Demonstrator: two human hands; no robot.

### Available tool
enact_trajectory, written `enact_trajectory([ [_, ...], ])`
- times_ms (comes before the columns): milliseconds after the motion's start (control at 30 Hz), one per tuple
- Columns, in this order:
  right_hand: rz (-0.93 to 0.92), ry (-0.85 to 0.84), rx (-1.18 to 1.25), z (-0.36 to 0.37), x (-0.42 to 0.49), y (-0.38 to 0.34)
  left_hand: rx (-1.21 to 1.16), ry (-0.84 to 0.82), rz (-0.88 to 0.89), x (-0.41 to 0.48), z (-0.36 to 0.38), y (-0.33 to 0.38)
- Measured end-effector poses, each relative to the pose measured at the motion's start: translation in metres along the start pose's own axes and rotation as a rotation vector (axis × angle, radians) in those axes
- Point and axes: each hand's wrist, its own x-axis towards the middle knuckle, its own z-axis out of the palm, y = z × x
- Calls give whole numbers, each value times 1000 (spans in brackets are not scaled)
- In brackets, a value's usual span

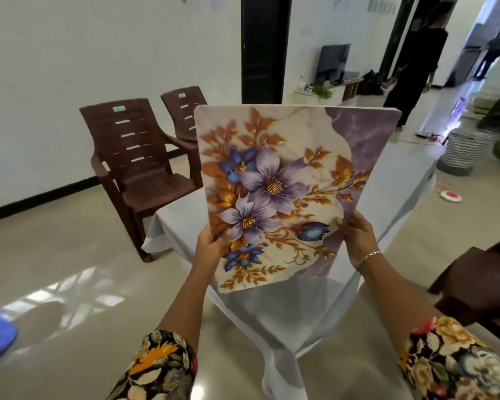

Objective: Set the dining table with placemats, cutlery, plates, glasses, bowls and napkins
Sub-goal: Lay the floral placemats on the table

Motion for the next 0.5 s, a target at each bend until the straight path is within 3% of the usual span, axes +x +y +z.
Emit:
enact_trajectory([
  [233,-89,-10,-307,-4,18,16,55,69,-49,40,3,-17],
  [433,-14,106,-220,-13,47,19,54,99,-62,81,21,-4],
  [500,53,193,-191,-20,56,24,176,119,-107,89,21,-11],
])
